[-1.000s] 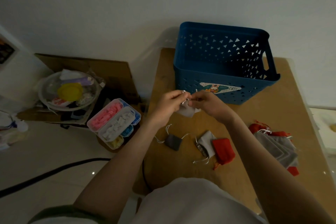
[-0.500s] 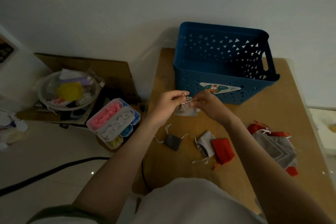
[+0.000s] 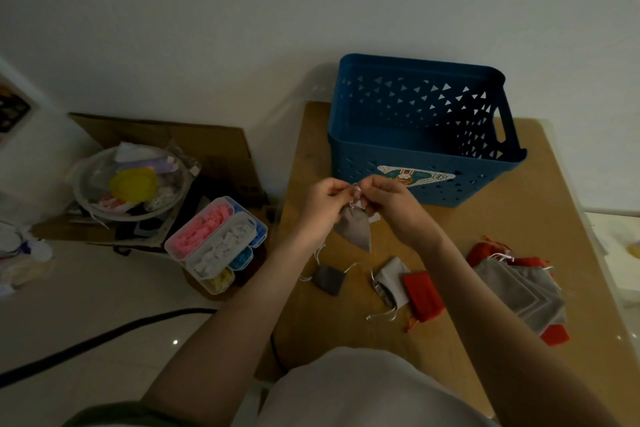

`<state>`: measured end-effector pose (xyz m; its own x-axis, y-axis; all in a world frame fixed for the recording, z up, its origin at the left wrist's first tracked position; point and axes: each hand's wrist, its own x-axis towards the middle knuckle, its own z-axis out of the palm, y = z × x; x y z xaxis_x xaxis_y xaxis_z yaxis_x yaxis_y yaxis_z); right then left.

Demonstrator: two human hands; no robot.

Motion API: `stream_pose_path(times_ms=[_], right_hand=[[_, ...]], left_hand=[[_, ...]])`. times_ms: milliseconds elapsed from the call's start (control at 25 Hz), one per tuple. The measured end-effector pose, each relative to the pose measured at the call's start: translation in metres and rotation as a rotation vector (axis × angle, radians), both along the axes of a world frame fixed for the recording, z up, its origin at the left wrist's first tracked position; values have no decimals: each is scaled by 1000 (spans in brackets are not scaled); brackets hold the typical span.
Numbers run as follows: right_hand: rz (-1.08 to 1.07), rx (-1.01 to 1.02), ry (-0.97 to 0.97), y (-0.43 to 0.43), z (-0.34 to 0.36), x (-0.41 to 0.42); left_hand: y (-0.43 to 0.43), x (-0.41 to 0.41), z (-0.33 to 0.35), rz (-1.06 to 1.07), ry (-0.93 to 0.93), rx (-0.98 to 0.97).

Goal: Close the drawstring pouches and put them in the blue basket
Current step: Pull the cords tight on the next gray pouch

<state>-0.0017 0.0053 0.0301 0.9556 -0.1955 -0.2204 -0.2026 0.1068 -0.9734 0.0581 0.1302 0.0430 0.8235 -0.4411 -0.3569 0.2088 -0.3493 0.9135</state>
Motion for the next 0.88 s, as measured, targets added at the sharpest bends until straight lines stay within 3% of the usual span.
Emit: stream_pose_path(times_ms=[520, 880], right_hand=[[-121, -223, -45, 13, -2, -1], [-133, -423, -47, 13, 5, 1]], left_hand=[[1, -9, 0, 8, -84, 11], [10, -6, 1, -136, -161, 5]])
